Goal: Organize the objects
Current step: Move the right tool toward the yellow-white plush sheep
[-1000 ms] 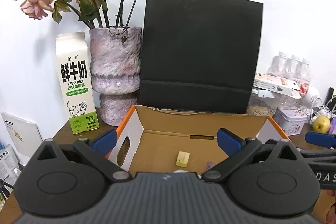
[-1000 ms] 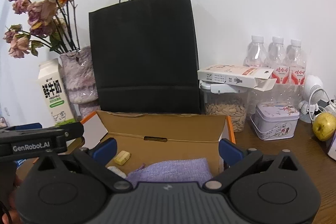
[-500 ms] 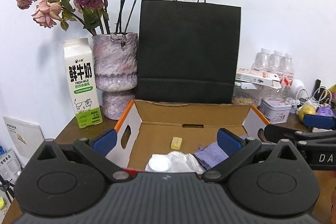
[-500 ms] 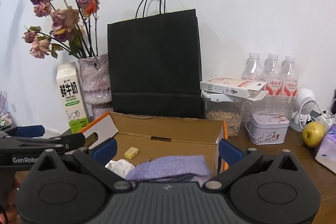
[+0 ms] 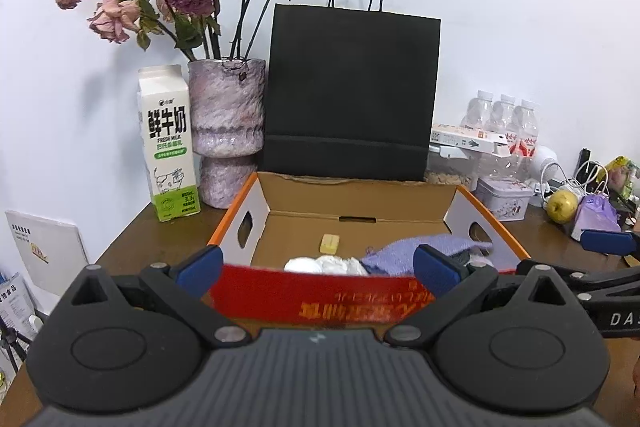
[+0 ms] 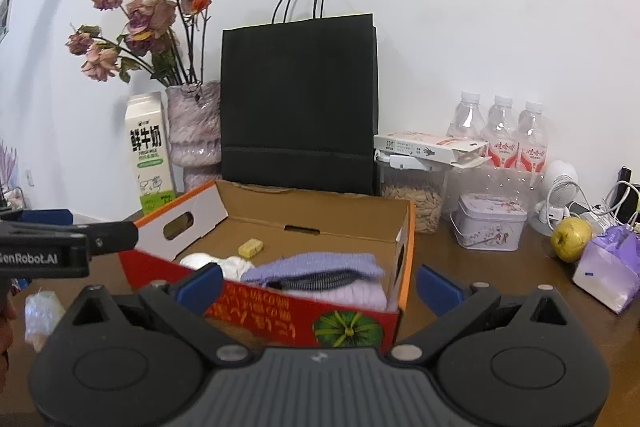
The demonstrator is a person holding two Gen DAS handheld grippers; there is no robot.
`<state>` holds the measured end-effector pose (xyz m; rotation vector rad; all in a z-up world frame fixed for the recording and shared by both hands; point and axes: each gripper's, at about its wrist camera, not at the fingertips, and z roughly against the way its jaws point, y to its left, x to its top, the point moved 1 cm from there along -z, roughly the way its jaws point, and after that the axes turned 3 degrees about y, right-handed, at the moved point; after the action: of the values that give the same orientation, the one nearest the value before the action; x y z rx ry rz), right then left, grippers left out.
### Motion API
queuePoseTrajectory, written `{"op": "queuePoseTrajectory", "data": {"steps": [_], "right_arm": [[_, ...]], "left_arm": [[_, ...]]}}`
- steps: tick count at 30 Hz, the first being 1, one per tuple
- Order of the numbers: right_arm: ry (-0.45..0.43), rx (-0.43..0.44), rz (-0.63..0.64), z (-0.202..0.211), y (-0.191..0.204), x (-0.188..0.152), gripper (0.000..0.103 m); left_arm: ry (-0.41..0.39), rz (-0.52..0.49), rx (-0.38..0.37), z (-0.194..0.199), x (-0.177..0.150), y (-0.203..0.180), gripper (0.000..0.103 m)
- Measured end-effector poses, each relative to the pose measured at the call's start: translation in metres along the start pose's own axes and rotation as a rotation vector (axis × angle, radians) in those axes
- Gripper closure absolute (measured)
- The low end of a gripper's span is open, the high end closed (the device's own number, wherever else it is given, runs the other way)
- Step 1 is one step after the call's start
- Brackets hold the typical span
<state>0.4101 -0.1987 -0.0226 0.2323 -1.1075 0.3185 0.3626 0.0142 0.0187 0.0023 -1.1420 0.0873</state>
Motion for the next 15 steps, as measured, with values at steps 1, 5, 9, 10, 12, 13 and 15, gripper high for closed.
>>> {"op": "queuePoseTrajectory", "data": {"steps": [1,5,9,10,12,13,15], "right_arm": [[-0.001,0.0,0.001,0.003,0.0,-0.003,0.0],[-0.001,0.005,0.008,0.017,0.003,-0.015,0.0],[-0.01,0.005,0.019,0.032,0.006,-0.032,0.0],[-0.009,0.004,0.022,0.036,0.007,-0.036,0.0],[-0.016,0.006,0.023,0.044,0.008,-0.041,0.0],[-0.02,0.006,0.021,0.047,0.009,-0.044,0.0],[-0.027,0.008,0.016,0.055,0.01,-0.048,0.0]], "left_arm": [[0.001,0.0,0.001,0.003,-0.004,0.001,0.0],[0.016,-0.01,0.008,0.013,-0.017,0.004,0.0],[0.021,-0.009,0.011,0.025,-0.03,0.01,0.0],[0.025,-0.01,0.011,0.029,-0.033,0.011,0.0],[0.024,-0.008,0.015,0.035,-0.037,0.014,0.0],[0.021,-0.006,0.014,0.038,-0.039,0.015,0.0],[0.017,-0.003,0.008,0.044,-0.044,0.017,0.0]]}}
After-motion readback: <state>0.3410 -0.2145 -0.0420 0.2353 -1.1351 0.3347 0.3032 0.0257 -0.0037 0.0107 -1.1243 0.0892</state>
